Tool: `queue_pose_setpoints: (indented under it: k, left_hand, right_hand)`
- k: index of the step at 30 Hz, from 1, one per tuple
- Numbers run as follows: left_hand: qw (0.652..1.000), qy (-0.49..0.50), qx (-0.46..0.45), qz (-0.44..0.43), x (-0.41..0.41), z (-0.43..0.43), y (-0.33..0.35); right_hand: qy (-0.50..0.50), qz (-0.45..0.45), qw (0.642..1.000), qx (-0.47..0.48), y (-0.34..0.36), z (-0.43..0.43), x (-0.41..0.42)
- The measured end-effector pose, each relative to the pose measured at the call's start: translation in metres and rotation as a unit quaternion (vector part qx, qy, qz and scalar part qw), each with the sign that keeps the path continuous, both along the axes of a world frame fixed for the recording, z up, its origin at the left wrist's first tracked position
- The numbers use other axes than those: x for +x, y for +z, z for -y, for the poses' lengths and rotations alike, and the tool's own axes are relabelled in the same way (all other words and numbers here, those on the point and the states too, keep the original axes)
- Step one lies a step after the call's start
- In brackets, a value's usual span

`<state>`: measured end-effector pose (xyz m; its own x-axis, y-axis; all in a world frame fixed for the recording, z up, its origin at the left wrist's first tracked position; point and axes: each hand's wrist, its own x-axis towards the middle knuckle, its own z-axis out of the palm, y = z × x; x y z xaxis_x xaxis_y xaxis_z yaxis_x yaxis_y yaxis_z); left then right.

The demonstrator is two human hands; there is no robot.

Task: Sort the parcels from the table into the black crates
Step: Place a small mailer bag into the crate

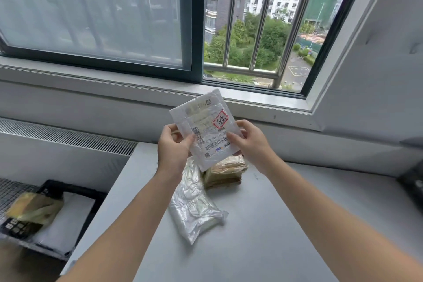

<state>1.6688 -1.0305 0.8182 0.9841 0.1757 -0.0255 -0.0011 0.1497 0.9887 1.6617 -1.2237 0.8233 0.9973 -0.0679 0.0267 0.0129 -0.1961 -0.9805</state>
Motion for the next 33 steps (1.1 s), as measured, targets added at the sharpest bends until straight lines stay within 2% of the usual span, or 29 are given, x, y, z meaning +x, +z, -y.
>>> queue_pose_setpoints:
  k: [4,12,21,23,25,27,29,31,33]
  left_hand:
    - [0.999,-0.030,-0.026,0.010,0.006,-0.012,0.004]
    - [0.996,-0.069,-0.001,0.059,0.005,-0.020,0.013]
    - [0.995,-0.073,0.012,0.072,0.008,-0.033,0.023]
    - [0.993,-0.052,0.048,0.091,0.008,-0.037,0.025]
    - [0.983,-0.036,0.129,0.127,0.009,-0.043,0.031]
    - [0.956,-0.089,0.233,0.154,0.013,-0.046,0.043]
    - [0.914,-0.194,0.324,0.148,0.018,-0.045,0.056]
    - [0.895,-0.241,0.353,0.129,0.021,-0.040,0.062]
    - [0.922,-0.212,0.300,0.119,0.023,-0.038,0.062]
  right_hand:
    - [-0.002,0.004,1.000,-0.018,0.001,0.002,-0.004]
    - [-0.022,0.059,0.998,-0.021,0.013,-0.007,-0.001]
    - [0.007,0.075,0.996,-0.057,0.032,-0.014,0.005]
    - [0.022,0.072,0.994,-0.082,0.035,-0.013,0.005]
    - [0.062,0.056,0.983,-0.161,0.045,-0.010,0.006]
    - [0.115,0.044,0.946,-0.298,0.058,-0.009,0.011]
    - [0.155,0.062,0.901,-0.400,0.070,-0.013,0.018]
    - [0.151,0.091,0.893,-0.414,0.081,-0.016,0.023]
    - [0.097,0.122,0.924,-0.349,0.087,-0.015,0.025]
